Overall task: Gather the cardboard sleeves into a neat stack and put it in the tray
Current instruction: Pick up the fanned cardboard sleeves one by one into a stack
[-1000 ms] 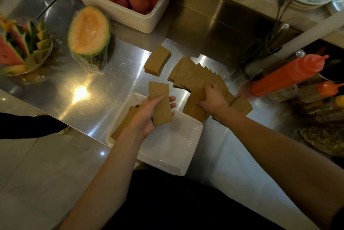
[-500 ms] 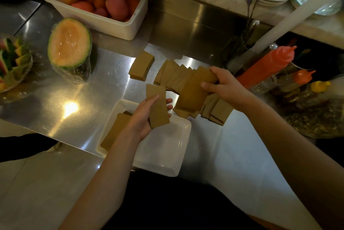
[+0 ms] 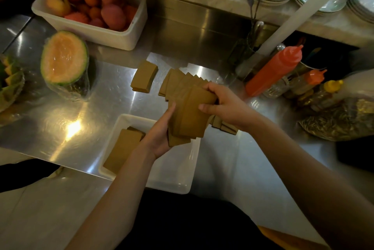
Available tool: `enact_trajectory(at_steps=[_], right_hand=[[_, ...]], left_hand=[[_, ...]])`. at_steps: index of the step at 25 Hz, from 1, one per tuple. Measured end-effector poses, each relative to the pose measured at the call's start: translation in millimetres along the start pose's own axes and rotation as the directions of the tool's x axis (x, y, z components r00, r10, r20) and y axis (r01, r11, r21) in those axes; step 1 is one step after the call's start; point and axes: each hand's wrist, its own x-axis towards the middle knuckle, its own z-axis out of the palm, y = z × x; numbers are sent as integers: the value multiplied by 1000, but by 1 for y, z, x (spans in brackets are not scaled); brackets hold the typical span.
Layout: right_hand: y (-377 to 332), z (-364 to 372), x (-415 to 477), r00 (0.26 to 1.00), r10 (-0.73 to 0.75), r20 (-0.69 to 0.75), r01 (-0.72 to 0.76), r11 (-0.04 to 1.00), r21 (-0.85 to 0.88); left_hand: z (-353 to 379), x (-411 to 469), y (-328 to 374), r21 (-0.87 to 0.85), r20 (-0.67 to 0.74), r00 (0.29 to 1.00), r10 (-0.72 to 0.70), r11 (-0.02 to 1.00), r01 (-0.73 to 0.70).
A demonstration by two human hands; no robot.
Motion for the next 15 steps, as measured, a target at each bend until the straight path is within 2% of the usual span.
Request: enact_trajectory(at_steps=[4,8,13,15], right_hand=[[6,12,-2,994,-48,-94,35,991,-126],[18,24,-5,977,-121,-174,59,944,-325],[37,31,-14,961,-140,-239,28,907,-420],[44,29,-17,960,-133,-246,25,917,-398]], left_hand=[[10,-5,-3,57,21,999,-33,998,32],[19,-8,-7,20,52,998,-47,999,46],[32,-8,-15,11,84,992,-92,996,91],[34,-5,-20,28,79,990,-120,993,118]])
